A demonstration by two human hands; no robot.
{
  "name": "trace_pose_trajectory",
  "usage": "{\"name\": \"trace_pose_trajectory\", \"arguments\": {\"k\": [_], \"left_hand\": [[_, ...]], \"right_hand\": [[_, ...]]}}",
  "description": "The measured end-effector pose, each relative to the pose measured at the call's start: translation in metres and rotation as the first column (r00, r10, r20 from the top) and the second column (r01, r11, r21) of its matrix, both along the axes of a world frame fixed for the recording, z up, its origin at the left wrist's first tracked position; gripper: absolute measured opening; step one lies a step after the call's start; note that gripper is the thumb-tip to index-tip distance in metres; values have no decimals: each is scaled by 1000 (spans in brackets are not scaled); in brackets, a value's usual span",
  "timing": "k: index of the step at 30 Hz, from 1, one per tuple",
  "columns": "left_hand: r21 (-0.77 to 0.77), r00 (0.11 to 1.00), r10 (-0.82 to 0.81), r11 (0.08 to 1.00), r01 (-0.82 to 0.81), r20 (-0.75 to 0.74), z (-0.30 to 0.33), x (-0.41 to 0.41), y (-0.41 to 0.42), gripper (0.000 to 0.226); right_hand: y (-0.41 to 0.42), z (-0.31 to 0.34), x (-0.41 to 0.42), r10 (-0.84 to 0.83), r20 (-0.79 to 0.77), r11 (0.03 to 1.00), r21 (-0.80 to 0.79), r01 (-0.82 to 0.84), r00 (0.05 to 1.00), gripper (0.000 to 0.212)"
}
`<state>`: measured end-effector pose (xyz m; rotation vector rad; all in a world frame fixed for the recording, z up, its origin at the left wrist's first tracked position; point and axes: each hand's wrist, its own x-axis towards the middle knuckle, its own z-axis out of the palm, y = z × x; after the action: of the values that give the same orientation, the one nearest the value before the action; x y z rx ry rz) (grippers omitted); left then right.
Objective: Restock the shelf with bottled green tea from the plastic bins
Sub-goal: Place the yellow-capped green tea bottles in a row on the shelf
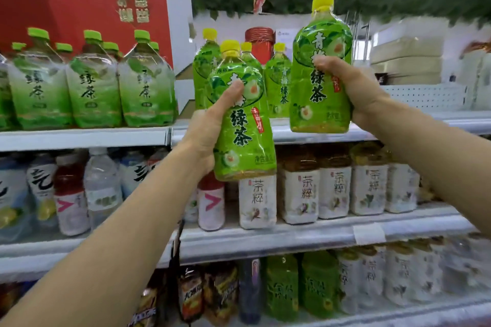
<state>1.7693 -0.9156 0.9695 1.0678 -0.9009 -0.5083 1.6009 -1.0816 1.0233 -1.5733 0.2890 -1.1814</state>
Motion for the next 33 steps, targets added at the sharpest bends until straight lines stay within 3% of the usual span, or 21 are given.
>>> {"name": "trace_pose_trajectory", "arguments": {"k": [6,10,16,20,23,26,27,29,30,31,33], "left_hand": [[-74,998,58,996,-58,8,34,-5,-67,71],[-97,998,66,993,-64,16,51,-14,-100,70],[-104,998,48,993,-51,-34,59,-20,-137,56],[-99,999,20,995,-23,-37,56,-15,-151,44],[-102,999,3,995,-6,-32,56,-15,-155,44],[-108,999,-18,994,12,-49,57,-14,-157,44],[-111,998,-15,994,8,-55,57,-14,-157,45],[-109,998,-6,994,0,-55,57,-12,-158,47],[-105,999,0,994,-6,-54,57,-11,-158,48],[-104,999,2,995,-8,-55,57,-10,-158,49],[-101,999,-3,995,-2,-53,56,-8,-158,49]], "right_hand": [[-88,37,11,-84,146,996,30,80,986,63],[-141,41,23,-121,62,993,-1,121,991,62],[-192,16,39,-131,-61,991,-48,128,990,81],[-212,18,37,-55,-210,991,-132,28,976,48],[-224,26,34,-112,-339,970,-243,28,934,79],[-231,30,33,-132,-326,968,-247,50,936,51],[-231,31,34,-147,-332,969,-239,68,932,59],[-237,32,41,-197,-350,963,-244,114,916,103],[-250,31,49,-224,-343,957,-256,139,912,114],[-263,31,57,-241,-342,951,-270,151,908,114],[-261,33,64,-220,-364,957,-262,127,905,91]]}}
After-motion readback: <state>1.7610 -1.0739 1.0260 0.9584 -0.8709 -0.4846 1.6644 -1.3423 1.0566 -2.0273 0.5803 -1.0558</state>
